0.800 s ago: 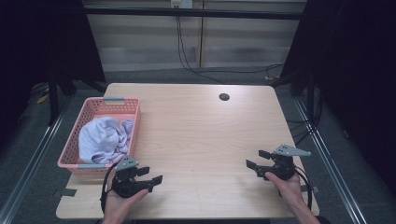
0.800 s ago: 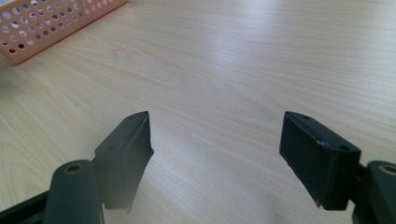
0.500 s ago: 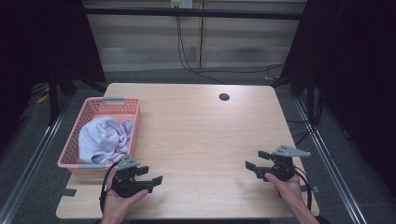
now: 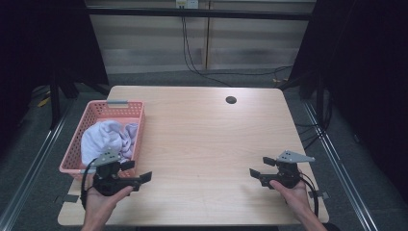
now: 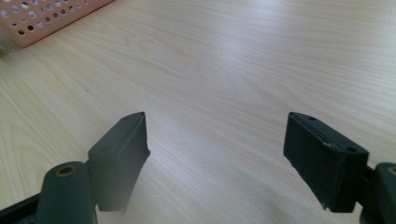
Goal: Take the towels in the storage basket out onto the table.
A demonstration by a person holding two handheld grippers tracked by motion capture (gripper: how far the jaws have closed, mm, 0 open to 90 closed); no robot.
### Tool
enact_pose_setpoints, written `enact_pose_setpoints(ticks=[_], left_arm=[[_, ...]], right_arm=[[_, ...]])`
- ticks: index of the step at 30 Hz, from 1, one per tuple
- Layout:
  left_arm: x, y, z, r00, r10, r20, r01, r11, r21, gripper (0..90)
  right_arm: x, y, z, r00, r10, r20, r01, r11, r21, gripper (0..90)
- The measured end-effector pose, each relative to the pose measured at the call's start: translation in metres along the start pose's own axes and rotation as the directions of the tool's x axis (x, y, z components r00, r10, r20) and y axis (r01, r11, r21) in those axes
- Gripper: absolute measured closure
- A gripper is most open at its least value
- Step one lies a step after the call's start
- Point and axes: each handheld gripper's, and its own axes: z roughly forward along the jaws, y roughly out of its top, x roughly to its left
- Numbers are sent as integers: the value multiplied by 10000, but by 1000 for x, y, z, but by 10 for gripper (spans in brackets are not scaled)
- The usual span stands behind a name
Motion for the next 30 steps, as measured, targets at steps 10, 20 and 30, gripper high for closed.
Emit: enact_pose_setpoints(ticks=[10, 20, 30], left_arm=[[44, 18, -35, 9945, 87, -1044, -63, 9997, 230, 171], [102, 33, -46, 9647, -421, -2599, 624, 9956, 703, 166], [147, 45, -34, 9452, -699, -3190, 1202, 9827, 1408, 161]], right_arm=[[0, 1, 3, 9999, 102, -79, -102, 9999, 66, 196], [1, 1, 6, 9999, 83, -112, -80, 9998, 208, 196], [0, 2, 8, 10000, 34, -73, -31, 9996, 285, 199]])
